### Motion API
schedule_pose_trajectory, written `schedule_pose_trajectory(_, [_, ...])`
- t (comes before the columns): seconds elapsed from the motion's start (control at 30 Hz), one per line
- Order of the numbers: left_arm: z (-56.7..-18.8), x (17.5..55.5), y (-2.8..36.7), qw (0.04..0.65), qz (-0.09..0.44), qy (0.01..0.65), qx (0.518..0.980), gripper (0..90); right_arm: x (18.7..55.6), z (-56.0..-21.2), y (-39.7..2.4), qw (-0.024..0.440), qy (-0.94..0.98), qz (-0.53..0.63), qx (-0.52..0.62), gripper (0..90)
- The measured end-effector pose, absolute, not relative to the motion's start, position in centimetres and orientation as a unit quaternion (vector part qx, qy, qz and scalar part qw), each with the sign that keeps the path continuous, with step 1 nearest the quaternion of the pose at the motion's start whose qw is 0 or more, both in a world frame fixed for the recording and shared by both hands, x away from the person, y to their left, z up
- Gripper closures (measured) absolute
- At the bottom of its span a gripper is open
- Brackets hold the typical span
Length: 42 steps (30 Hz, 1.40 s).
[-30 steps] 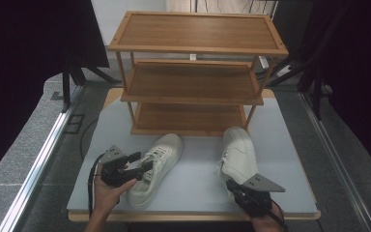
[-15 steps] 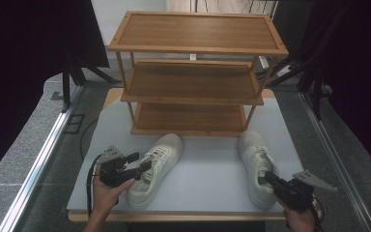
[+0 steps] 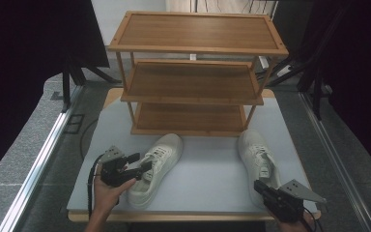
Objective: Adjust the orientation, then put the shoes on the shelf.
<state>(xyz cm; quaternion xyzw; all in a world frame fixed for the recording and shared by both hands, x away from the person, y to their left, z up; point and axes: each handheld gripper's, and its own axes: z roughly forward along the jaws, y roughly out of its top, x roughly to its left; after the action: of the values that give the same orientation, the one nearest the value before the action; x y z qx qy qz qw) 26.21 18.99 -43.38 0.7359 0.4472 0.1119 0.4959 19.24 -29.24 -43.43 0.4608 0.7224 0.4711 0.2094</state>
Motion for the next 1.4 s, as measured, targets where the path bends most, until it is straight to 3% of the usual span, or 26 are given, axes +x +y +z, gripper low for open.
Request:
schedule_pose_trajectory(0.27, [-43.3,26.2,19.5,0.498,0.112,0.454,0.73,36.3,19.1,-43.2,-30.3,0.203,0.725,0.468,0.462,86.7])
schedule_pose_trajectory(0.73, [-43.1,26.1,20.0,0.499,0.109,0.461,0.726,36.1,19.1,-43.4,-36.3,0.207,0.685,0.475,0.513,87.0])
schedule_pose_trajectory(0.9, [-43.1,26.1,20.1,0.498,0.108,0.461,0.726,36.0,19.1,-43.4,-36.1,0.209,0.69,0.469,0.509,85.9])
schedule_pose_trajectory(1.27, [-43.1,26.0,20.4,0.49,0.108,0.464,0.73,35.7,19.0,-42.2,-35.1,0.227,0.687,0.494,0.482,68.6])
schedule_pose_trajectory(1.4, [-43.0,25.9,20.6,0.483,0.11,0.465,0.734,35.5,19.5,-41.0,-34.7,0.255,0.693,0.496,0.458,55.9])
